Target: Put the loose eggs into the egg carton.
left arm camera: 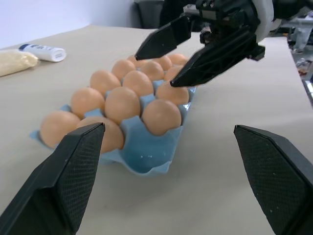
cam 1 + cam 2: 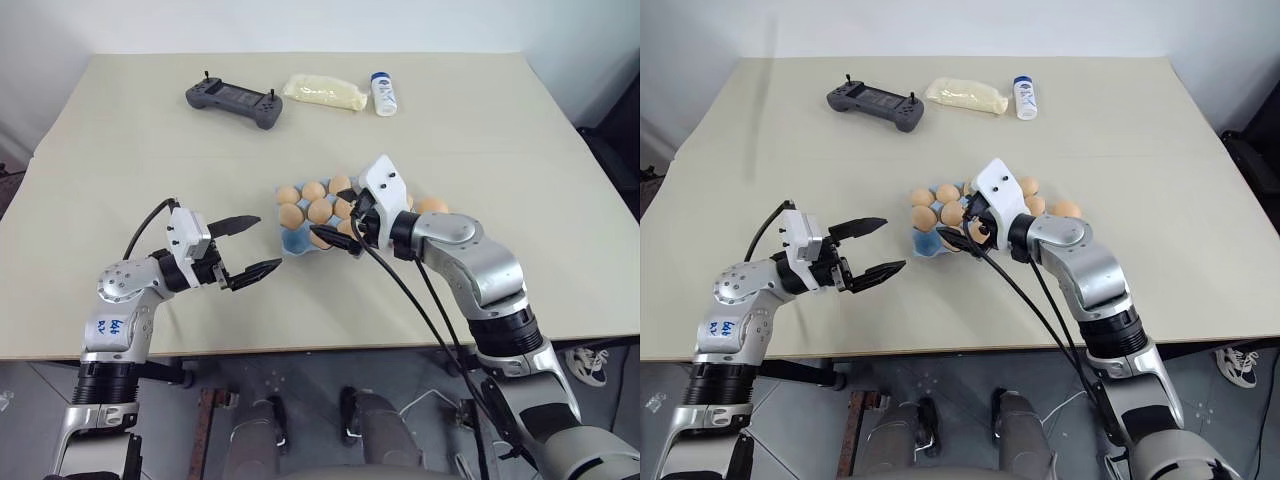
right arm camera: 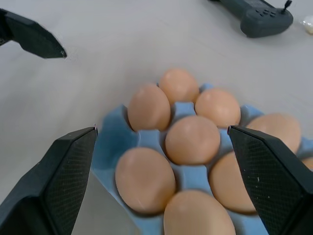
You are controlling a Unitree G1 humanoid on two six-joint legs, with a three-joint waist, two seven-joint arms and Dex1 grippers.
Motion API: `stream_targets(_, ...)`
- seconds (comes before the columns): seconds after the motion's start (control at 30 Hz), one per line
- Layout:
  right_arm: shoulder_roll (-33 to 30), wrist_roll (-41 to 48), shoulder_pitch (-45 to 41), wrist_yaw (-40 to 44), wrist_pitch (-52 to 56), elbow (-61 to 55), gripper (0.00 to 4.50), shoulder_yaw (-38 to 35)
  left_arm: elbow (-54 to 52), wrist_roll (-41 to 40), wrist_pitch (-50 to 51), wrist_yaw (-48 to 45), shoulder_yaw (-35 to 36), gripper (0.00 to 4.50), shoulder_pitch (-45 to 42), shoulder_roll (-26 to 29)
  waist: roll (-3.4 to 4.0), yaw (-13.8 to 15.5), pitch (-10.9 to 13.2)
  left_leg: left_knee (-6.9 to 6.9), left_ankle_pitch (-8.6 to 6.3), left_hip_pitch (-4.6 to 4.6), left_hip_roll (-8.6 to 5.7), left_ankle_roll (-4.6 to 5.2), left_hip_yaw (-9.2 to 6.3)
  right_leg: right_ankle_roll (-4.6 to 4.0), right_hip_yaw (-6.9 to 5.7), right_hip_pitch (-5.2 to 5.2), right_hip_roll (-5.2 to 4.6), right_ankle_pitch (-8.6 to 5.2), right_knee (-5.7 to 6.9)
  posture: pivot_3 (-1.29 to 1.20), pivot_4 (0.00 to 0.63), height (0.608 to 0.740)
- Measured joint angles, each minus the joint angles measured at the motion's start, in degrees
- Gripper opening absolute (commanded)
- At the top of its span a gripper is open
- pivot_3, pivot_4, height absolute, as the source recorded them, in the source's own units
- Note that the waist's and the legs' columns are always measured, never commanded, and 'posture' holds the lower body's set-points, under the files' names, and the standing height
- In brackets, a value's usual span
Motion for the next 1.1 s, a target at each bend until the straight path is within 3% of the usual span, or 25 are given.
stream_targets(0.2,-9.6,5.8,7.7,5.2,0.9,-8.1,4.46,-8.9,0.4,0.1,-0.4,-0.5,-0.2,4.50,-0.6,0.0,0.00,0.9,0.0,-0.05,-0.03,-0.01,-0.11,0.03,-0.01,0.02,-0.04,0.05,0.05,0.01,-0.22,0.00,0.150,0.740)
stream_targets(0.37,-19.8,8.3,20.3,11.3,-2.2,-10.3,4.46,-18.6,1.1,0.1,-0.6,-1.1,0.1,4.50,-0.2,0.3,0.00,1.6,0.0,-0.07,-0.07,-0.01,-0.32,0.07,-0.02,0.03,-0.05,0.10,0.03,0.01,-0.36,0.00,0.150,0.740)
stream_targets(0.57,-26.8,10.7,32.4,16.0,-3.7,-10.6,4.46,-30.8,1.8,-0.1,-0.7,-2.3,0.7,4.50,0.3,0.3,-0.01,1.4,0.0,-0.03,-0.07,0.03,-0.33,0.07,-0.07,0.08,-0.04,0.20,0.04,0.03,-0.46,0.00,0.150,0.740)
stream_targets(0.87,-27.8,11.4,37.2,15.1,-3.9,-10.1,4.46,-34.3,1.8,-0.6,-1.3,-4.5,1.9,4.50,1.8,0.8,-0.01,1.4,0.0,0.01,-0.07,0.05,-0.31,0.08,-0.10,0.02,0.01,0.22,0.07,0.00,-0.56,0.00,0.150,0.740)
stream_targets(1.1,-20.8,9.2,25.9,7.0,-7.9,-2.1,4.46,-30.6,1.3,-1.1,-1.4,-4.9,3.8,4.50,3.7,2.5,-0.01,1.2,0.0,-0.03,-0.07,0.03,-0.30,0.08,-0.04,0.04,0.05,0.23,0.06,0.02,-0.69,0.00,0.150,0.740)
